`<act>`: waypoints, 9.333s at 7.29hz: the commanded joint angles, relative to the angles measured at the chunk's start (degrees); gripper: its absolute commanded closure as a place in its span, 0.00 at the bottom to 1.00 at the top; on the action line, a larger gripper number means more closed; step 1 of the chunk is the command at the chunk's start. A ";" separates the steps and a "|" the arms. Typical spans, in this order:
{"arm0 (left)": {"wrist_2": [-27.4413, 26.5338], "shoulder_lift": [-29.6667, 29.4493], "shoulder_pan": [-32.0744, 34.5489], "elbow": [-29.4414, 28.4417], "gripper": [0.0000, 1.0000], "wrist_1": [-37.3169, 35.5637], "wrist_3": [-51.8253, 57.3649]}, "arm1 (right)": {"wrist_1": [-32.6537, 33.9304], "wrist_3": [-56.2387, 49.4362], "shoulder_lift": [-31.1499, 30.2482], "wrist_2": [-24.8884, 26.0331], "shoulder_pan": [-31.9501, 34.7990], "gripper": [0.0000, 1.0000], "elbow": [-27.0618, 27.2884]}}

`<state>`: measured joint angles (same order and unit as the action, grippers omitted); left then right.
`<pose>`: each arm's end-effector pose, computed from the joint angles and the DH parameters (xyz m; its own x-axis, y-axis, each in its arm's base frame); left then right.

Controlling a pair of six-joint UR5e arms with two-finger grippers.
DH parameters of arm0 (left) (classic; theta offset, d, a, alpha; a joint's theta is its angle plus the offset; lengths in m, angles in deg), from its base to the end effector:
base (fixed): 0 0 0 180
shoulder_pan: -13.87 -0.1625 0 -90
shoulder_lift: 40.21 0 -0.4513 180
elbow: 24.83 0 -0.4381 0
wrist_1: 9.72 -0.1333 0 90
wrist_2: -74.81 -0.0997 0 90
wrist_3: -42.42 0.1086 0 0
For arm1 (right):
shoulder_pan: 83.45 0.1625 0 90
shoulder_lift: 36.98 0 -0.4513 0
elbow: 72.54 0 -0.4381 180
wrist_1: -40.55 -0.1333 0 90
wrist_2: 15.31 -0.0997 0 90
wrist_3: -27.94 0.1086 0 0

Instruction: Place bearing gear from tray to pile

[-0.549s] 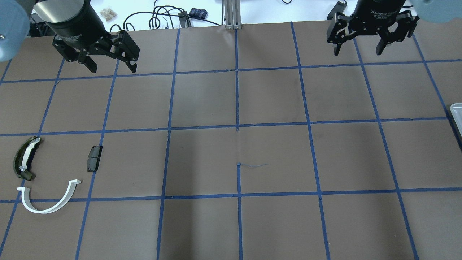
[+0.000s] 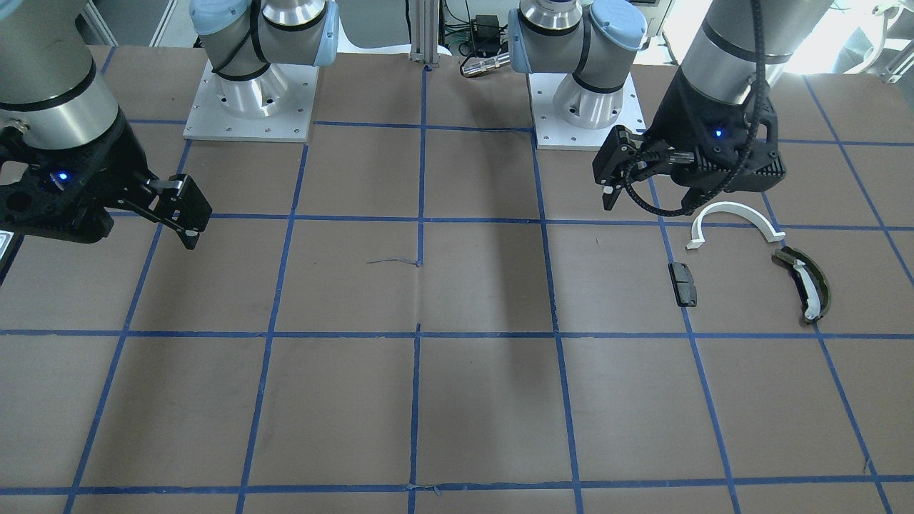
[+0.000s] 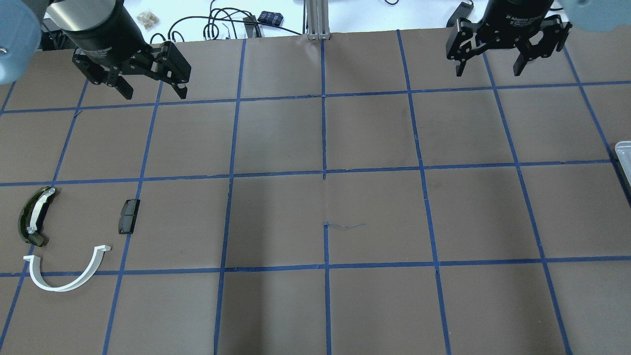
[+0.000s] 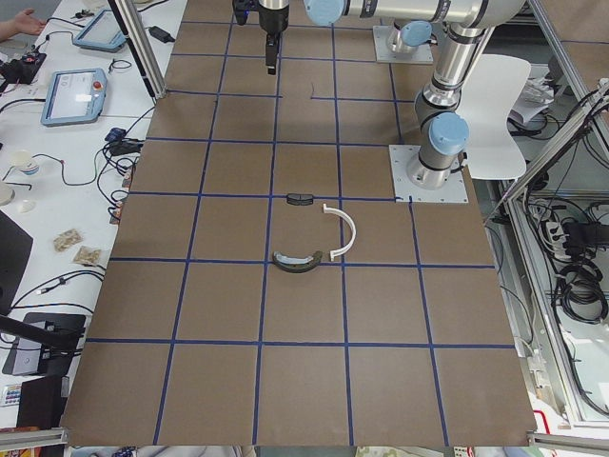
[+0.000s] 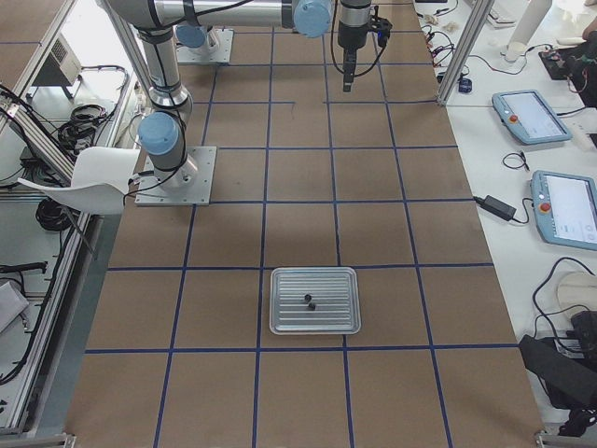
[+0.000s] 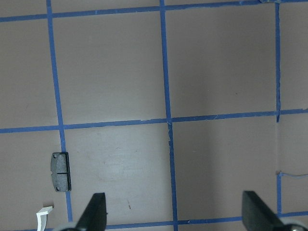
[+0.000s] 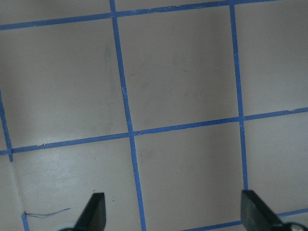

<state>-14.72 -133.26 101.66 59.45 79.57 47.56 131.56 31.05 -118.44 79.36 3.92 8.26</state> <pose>-0.1122 -0.5723 0.5310 -0.9987 0.0514 0.0029 0.0512 0.9969 -0.0595 0.0964 -0.6130 0.5086 -0.9916 0.1022 0.0797 0.0998 0.9944 -0.0335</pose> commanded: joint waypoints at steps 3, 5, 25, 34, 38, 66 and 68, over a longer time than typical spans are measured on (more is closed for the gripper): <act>-0.64 0.06 0.18 0.18 0.00 0.09 -1.02 | -0.05 -30.80 1.13 4.29 -7.53 0.00 0.75; -0.65 -0.20 0.62 -0.17 0.00 0.09 -3.02 | -0.23 -50.00 3.57 3.68 -20.69 0.00 0.93; -0.12 -0.12 0.80 0.45 0.00 -0.09 -4.09 | 38.62 -147.25 24.60 -0.89 -51.25 0.56 14.12; -0.12 -0.12 0.80 0.45 0.00 -0.09 -3.83 | 26.43 -112.26 8.88 -4.58 -37.76 0.99 15.00; -0.55 1.28 -0.08 2.02 0.00 0.09 -2.51 | 24.75 -78.08 8.78 -4.67 -15.63 0.97 15.09; -0.82 -30.26 22.33 11.17 0.52 -37.70 -30.46 | 43.07 -107.86 23.88 -11.88 -58.72 0.10 15.70; -0.56 -30.44 22.33 10.99 0.84 -37.70 -30.55 | 42.67 -106.74 23.89 -12.05 -57.85 0.13 15.61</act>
<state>-15.37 -163.58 123.99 70.49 41.87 17.03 174.01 -76.11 -94.73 67.43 -54.46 23.87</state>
